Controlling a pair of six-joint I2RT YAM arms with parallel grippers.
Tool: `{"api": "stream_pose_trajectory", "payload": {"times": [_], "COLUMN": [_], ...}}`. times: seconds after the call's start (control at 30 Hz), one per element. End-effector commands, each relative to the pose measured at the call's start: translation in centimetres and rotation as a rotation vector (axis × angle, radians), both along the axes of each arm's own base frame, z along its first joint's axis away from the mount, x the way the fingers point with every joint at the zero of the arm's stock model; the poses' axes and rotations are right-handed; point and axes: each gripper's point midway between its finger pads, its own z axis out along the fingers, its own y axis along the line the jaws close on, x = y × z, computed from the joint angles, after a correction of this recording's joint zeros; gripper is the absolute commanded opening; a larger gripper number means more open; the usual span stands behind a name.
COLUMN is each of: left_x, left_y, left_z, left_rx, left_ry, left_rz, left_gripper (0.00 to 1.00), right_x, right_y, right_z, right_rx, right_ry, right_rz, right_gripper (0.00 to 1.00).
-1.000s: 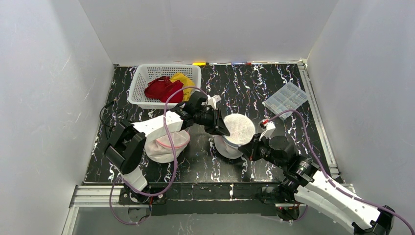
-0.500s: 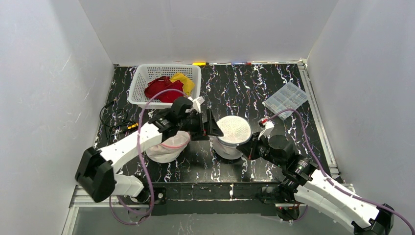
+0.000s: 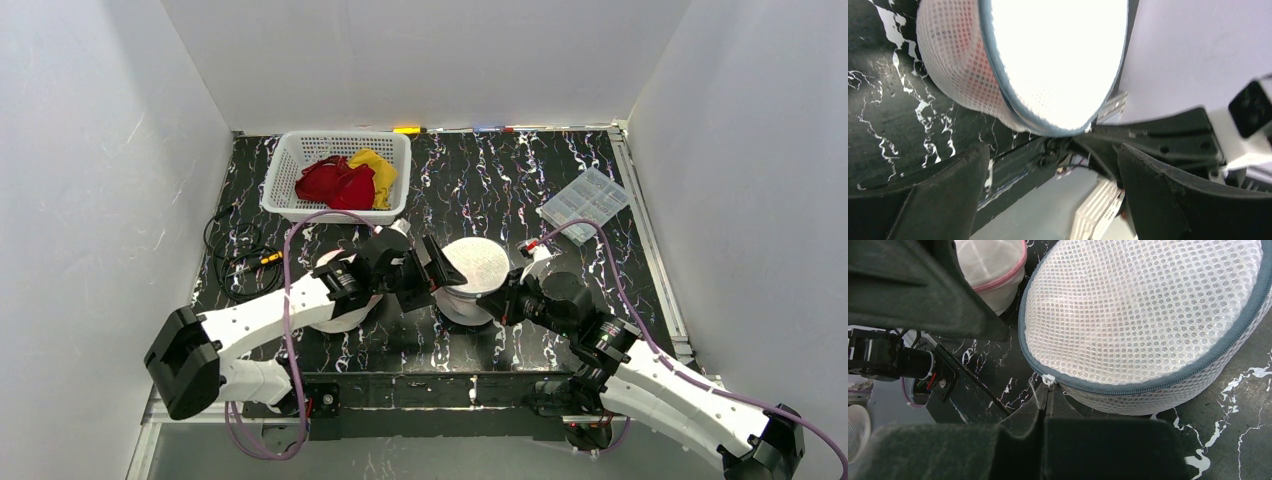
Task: Unzip the laundry bag and remove the bra
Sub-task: Unzip the laundry bag at the center of the board.
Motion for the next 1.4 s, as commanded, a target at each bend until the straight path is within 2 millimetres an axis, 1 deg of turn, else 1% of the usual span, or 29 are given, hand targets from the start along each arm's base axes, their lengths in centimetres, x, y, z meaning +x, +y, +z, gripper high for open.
{"api": "stream_pose_trajectory", "payload": {"times": [0.0, 0.1, 0.17, 0.37, 0.5, 0.53, 0.57, 0.67, 0.77, 0.9, 1.07, 1.17, 1.23, 1.3, 1.37], "left_x": [2.4, 2.7, 2.7, 2.9, 3.0, 3.0, 3.0, 3.1, 3.1, 3.1, 3.4, 3.3, 3.2, 3.2, 2.7], "left_y": [-1.1, -2.0, -2.4, -2.5, -2.6, -2.6, -2.6, -2.7, -2.7, -2.6, -2.2, -2.1, -2.1, -2.6, -2.9], "left_z": [0.0, -0.8, -1.4, -1.4, -1.4, -1.5, -1.7, -1.8, -1.9, -2.0, -1.6, -1.3, -1.2, -0.6, 0.1], "left_rx": [-0.027, -0.014, 0.0, 0.007, 0.005, 0.006, 0.007, 0.0, 0.005, 0.013, 0.016, -0.005, -0.016, -0.059, -0.094], "left_ry": [0.038, 0.073, 0.086, 0.08, 0.078, 0.079, 0.08, 0.074, 0.071, 0.057, 0.026, 0.018, 0.018, -0.006, -0.021], "left_rz": [0.166, 0.175, 0.177, 0.188, 0.188, 0.189, 0.188, 0.188, 0.184, 0.172, 0.143, 0.107, 0.067, -0.006, -0.123], "left_gripper": [0.99, 0.98, 0.96, 0.84, 0.65, 0.59, 0.51, 0.34, 0.21, 0.01, 0.0, 0.0, 0.0, 0.0, 0.0], "right_x": [0.1, 0.0, -0.1, -0.2, -0.3, -0.3, -0.4, -0.4, -0.4, -0.4, 0.3, 1.1, 1.3, 1.4, 1.2], "right_y": [0.6, 0.5, 0.5, 0.5, 0.4, 0.4, 0.4, 0.3, 0.1, -0.3, -2.0, -3.6, -4.1, -4.4, -3.9], "right_z": [1.1, 1.1, 1.2, 1.1, 0.8, 0.8, 0.8, 0.8, 0.8, 0.7, 0.3, -0.5, -0.8, -0.9, -0.1], "right_rx": [0.042, 0.04, 0.041, 0.045, 0.04, 0.041, 0.04, 0.036, 0.03, 0.019, -0.033, -0.088, -0.109, -0.116, -0.092], "right_ry": [-0.044, -0.043, -0.044, -0.045, -0.04, -0.041, -0.04, -0.041, -0.038, -0.037, -0.033, -0.021, -0.011, -0.007, -0.03], "right_rz": [0.016, 0.018, 0.02, 0.024, 0.022, 0.022, 0.024, 0.019, 0.015, -0.002, -0.088, -0.175, -0.209, -0.223, -0.192], "right_gripper": [0.01, 0.01, 0.01, 0.01, 0.01, 0.01, 0.01, 0.01, 0.01, 0.01, 0.01, 0.01, 0.01, 0.01, 0.01]}}
